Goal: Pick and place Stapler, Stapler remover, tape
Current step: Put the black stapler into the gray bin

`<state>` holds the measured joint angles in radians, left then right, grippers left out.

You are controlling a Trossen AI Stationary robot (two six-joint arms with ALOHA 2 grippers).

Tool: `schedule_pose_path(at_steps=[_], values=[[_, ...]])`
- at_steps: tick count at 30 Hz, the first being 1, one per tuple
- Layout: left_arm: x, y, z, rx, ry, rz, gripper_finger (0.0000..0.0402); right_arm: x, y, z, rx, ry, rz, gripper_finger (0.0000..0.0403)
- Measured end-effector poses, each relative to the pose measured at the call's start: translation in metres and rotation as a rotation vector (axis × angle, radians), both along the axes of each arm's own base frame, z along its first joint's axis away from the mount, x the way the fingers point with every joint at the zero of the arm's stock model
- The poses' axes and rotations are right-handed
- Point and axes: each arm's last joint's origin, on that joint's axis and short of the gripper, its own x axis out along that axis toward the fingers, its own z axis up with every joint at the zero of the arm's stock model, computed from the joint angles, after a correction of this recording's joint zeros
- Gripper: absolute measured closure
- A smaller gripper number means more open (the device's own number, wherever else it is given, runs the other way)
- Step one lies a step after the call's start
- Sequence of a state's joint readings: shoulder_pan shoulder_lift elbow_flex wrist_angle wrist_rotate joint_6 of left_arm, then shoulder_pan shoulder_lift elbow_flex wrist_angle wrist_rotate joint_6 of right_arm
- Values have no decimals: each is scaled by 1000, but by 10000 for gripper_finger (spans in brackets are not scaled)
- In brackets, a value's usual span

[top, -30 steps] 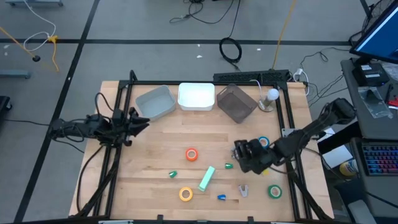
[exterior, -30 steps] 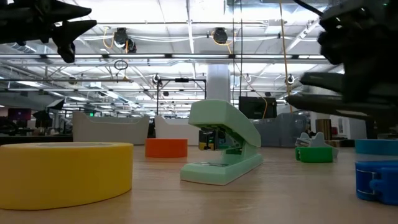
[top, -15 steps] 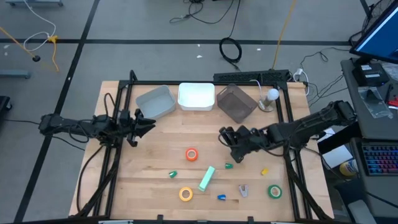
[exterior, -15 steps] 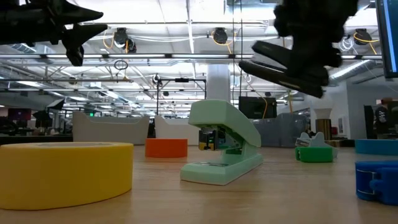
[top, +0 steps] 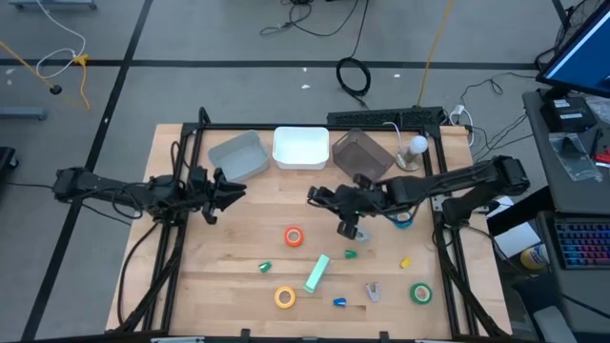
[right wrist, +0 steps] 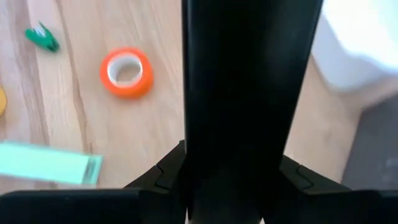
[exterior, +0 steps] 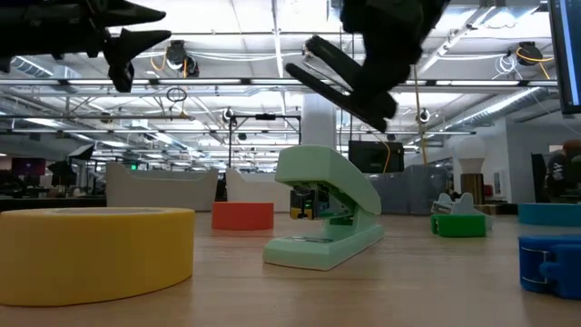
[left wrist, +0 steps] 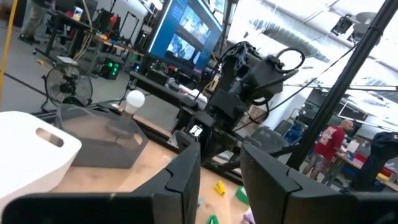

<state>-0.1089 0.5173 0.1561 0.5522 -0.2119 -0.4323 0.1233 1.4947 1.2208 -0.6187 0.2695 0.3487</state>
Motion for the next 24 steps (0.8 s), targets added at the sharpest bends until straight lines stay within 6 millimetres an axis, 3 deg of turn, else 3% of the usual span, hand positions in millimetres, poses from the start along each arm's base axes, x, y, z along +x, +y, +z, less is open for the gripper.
schedule_pose_path(at_steps=[11,16,24], values=[[32,-3,25,-99,51,10,286,22,-13,21,-245,-189,101,275],[52,-5,30,-124,98,9,286,28,-14,28,-276,-267,121,275],[85,-7,36,-104,161,58,286,36,-14,22,-279,-284,124,275]])
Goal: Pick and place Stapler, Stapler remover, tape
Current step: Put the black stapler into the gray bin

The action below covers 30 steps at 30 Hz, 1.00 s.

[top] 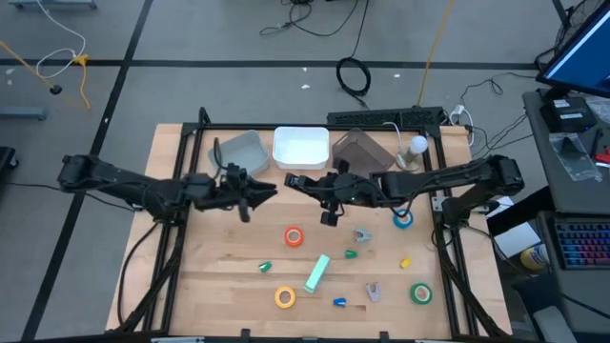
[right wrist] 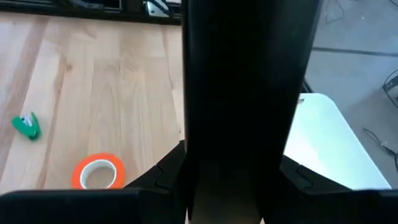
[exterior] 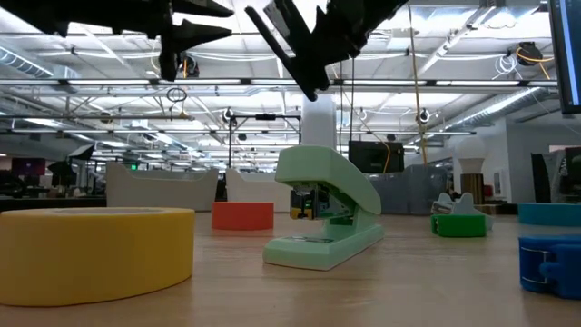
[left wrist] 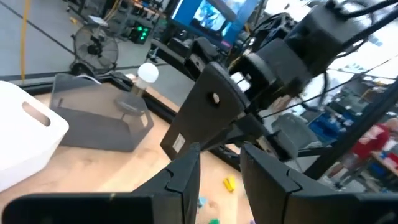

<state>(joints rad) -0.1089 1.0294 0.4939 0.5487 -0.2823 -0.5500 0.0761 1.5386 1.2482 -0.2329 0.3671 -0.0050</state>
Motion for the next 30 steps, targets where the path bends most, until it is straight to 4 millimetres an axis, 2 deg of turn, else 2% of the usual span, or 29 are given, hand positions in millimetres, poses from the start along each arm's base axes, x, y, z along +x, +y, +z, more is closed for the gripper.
schedule_pose_path(at_steps=[6,11,20,30], values=[[18,-2,6,54,21,0,286,-1,-8,-2,28,8,-48,275],[21,-2,3,57,37,0,286,-2,-16,-4,25,18,-99,275],[21,3,3,129,50,38,286,0,-15,-1,81,-34,-122,275],[33,11,-10,129,76,70,286,3,-13,2,186,-99,-124,275]])
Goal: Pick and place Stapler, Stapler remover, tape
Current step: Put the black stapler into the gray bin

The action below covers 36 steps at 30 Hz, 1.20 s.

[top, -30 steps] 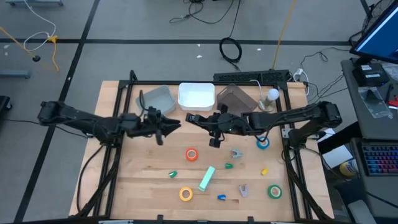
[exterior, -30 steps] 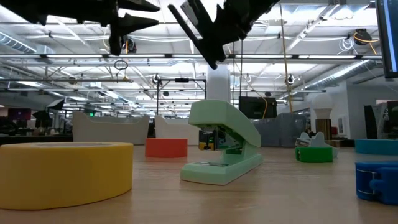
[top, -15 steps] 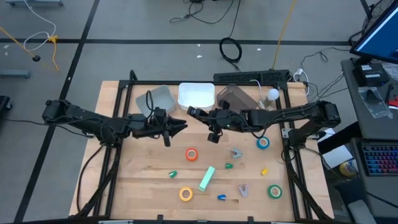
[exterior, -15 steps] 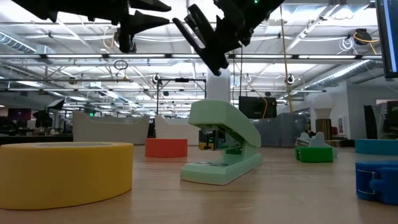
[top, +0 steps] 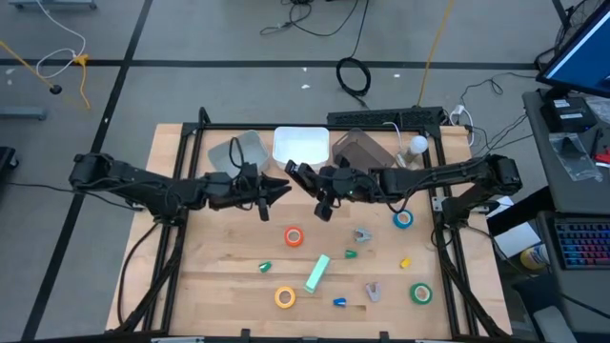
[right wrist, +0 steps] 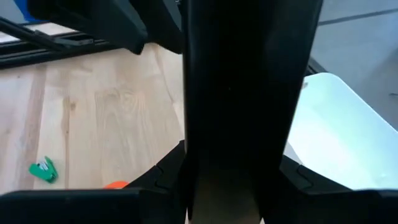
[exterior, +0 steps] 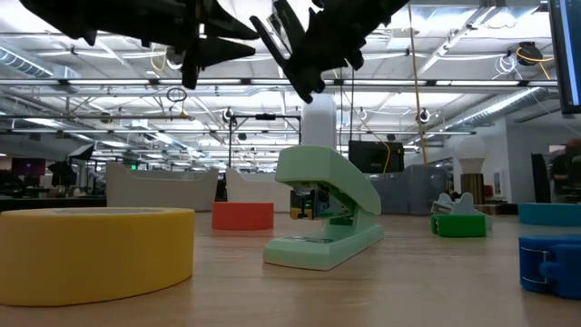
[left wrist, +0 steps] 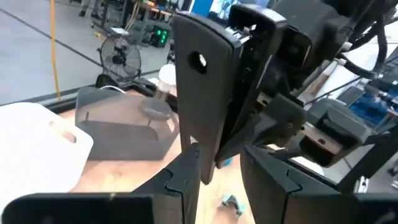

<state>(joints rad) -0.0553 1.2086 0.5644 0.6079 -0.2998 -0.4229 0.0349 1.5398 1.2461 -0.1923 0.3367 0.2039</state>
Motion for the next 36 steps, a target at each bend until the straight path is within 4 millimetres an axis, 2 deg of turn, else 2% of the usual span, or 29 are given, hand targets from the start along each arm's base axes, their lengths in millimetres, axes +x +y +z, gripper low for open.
schedule_pose_path(at_steps=[7,13,26,36], values=[[7,4,-2,-8,-60,26,286,0,-1,0,36,-8,-27,275],[11,7,-8,-26,-37,67,283,0,-1,-1,36,-8,-27,275],[11,17,-9,-84,-51,105,188,0,-1,0,37,-9,-31,275],[11,17,-4,-108,-115,102,176,-1,-2,0,21,-8,-50,275]])
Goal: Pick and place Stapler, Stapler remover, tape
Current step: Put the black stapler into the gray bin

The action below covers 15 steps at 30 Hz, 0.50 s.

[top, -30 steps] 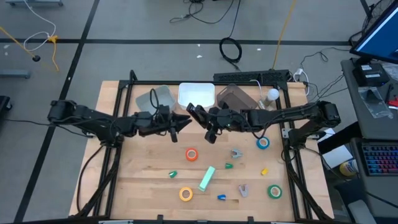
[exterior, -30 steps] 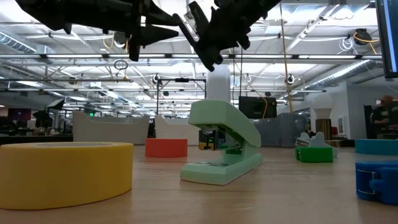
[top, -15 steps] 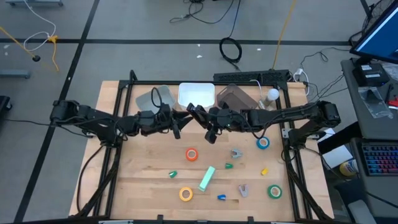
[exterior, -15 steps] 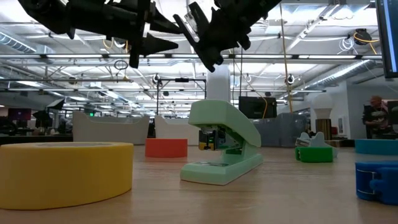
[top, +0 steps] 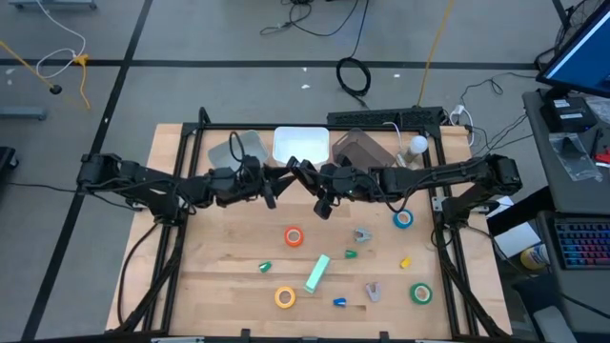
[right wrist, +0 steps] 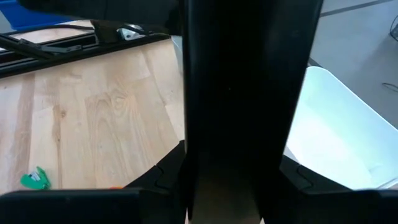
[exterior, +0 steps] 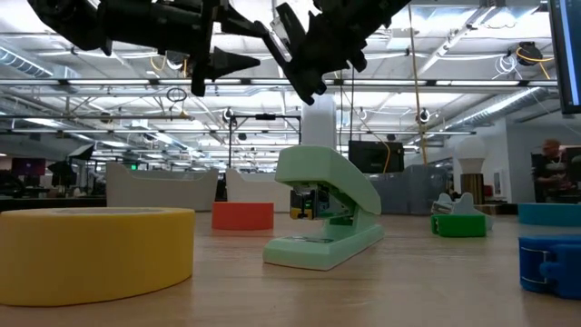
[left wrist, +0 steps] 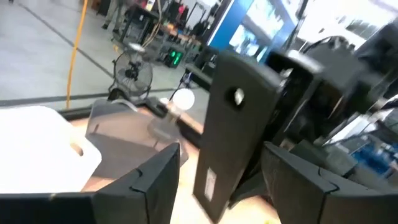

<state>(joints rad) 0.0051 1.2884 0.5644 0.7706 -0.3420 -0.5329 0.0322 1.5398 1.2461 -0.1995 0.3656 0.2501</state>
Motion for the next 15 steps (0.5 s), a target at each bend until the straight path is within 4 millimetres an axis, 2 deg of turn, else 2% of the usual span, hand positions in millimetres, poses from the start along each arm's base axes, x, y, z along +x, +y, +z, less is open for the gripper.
schedule_pose_path(at_steps=[8,15], values=[[1,0,-1,32,13,4,176,0,0,0,8,-10,-7,275],[10,2,-3,48,2,34,176,7,0,-1,26,-54,-14,275]])
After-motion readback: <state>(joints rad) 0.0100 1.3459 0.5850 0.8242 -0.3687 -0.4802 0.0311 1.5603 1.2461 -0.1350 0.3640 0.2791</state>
